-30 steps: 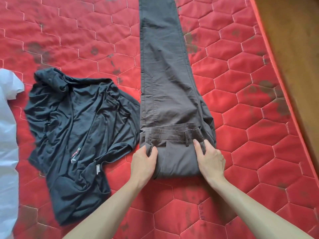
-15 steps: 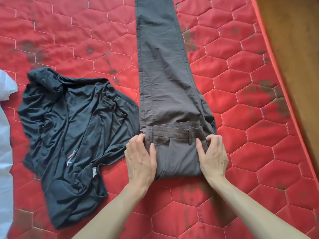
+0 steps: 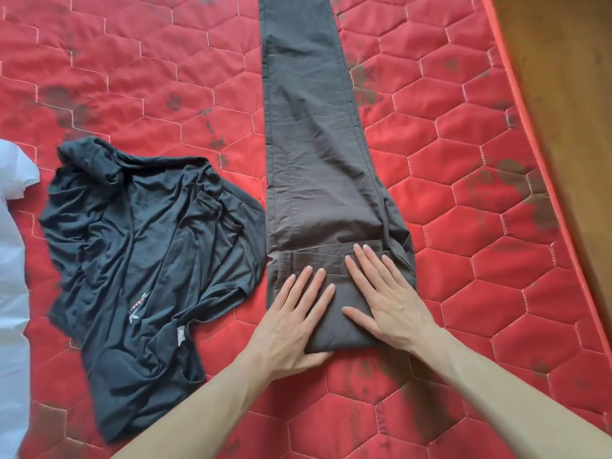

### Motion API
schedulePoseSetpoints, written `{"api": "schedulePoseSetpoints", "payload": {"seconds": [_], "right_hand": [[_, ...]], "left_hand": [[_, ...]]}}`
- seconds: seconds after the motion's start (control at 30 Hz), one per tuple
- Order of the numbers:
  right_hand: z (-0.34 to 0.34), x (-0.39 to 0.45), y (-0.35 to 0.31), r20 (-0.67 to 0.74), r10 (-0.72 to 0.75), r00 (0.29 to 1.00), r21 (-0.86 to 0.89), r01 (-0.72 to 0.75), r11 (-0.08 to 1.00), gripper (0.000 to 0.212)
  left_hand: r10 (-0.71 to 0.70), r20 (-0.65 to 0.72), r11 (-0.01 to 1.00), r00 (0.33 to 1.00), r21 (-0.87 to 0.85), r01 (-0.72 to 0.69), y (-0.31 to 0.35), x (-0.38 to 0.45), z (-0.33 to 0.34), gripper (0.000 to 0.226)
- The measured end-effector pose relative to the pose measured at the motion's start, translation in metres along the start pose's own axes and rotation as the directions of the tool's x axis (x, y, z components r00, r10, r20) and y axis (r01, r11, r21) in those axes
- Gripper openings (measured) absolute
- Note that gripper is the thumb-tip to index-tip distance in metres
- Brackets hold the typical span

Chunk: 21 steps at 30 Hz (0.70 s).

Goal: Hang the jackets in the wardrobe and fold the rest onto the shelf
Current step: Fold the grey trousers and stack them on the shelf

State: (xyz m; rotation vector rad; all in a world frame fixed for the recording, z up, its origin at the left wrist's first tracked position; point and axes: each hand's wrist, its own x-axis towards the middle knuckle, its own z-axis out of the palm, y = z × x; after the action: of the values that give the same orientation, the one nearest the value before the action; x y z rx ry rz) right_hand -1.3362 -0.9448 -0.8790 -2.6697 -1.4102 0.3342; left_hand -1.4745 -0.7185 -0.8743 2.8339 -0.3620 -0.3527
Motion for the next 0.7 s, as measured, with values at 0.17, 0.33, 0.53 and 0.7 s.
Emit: {"api": "schedulePoseSetpoints", "payload": {"seconds": [0.17, 0.33, 0.53, 0.7], "right_hand": [[0.002, -0.047, 0.011, 0.044, -0.096, 0.994, 0.049, 0.094, 0.994, 0.095], [-0.008, -0.067, 0.017, 0.063, -0.14, 0.988, 0.062, 0.137, 0.989, 0.095], [-0.035, -0.057, 0.019, -0.009, -0.134, 0.991, 0.099, 0.134, 0.986, 0.088], [-0.061, -0.054, 0.021, -0.214, -0.066, 0.975, 0.303, 0.131, 0.944, 0.047]], "left_hand": [[0.015, 0.024, 0.997, 1.0, 0.071, -0.017, 0.008, -0.016, -0.004, 0.104], [-0.086, 0.039, 0.986, 0.996, 0.147, 0.079, 0.027, -0.013, -0.018, 0.083], [-0.174, 0.005, 0.967, 0.985, -0.19, 0.171, 0.028, -0.014, -0.039, 0.079], [-0.183, 0.178, 0.876, 0.967, -0.417, 0.243, 0.007, -0.013, -0.081, 0.056]]}}
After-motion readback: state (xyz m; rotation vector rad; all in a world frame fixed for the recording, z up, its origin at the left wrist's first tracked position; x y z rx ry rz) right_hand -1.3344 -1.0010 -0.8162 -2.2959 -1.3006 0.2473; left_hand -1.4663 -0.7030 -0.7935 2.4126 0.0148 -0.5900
